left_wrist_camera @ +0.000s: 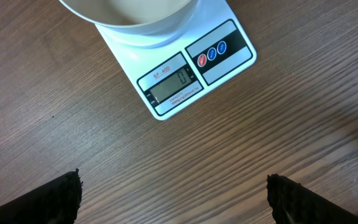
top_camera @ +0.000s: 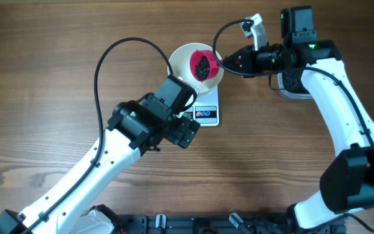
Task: Scoop item into bowl and weigh 150g on scale
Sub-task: 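Tilt the pink cup with the right gripper to pour beans into bowl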
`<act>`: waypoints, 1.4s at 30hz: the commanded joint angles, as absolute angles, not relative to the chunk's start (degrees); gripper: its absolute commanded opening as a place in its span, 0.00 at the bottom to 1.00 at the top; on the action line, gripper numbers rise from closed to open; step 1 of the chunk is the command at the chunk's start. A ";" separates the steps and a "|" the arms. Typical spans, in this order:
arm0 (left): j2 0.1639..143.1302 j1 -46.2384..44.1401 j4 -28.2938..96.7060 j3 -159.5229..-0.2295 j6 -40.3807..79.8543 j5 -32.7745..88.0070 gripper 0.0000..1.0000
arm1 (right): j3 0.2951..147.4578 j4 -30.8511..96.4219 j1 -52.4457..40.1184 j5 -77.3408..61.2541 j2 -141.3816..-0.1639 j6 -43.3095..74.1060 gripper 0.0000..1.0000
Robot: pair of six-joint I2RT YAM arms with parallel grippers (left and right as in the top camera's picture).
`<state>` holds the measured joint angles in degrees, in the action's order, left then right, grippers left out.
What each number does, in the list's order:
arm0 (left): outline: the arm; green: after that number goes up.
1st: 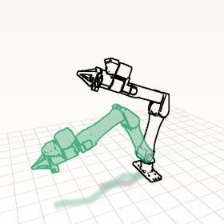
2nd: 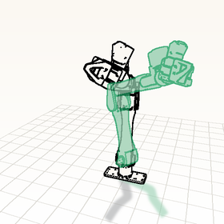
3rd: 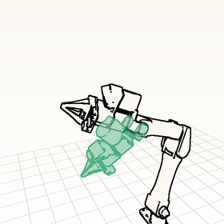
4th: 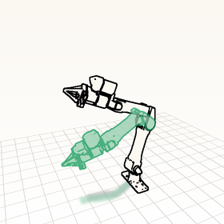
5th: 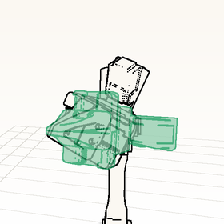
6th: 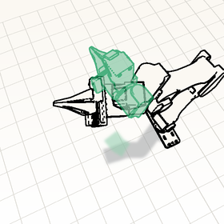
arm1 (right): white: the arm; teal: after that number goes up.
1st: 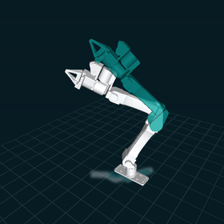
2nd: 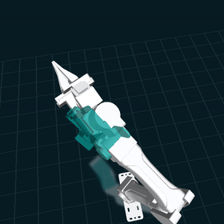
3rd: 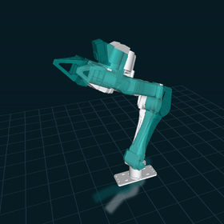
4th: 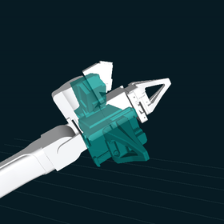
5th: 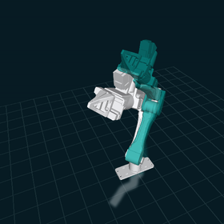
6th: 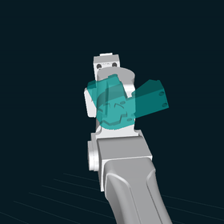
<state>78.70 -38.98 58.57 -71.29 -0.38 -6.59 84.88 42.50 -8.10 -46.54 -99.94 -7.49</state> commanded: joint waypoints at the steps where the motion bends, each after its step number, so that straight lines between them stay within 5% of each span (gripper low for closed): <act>1: 78.76 -38.72 58.57 -70.78 -1.28 -6.94 1.00 | 85.82 42.68 -10.07 -45.58 -97.95 -12.32 0.04; 31: 78.76 -38.76 58.57 -70.78 -1.28 -6.94 1.00 | 85.82 33.39 -22.15 -16.69 -97.45 -13.32 0.04; 42: 78.76 -38.76 58.57 -70.78 -1.28 -6.94 1.00 | 85.91 31.09 -22.17 -16.32 -94.19 -11.86 0.04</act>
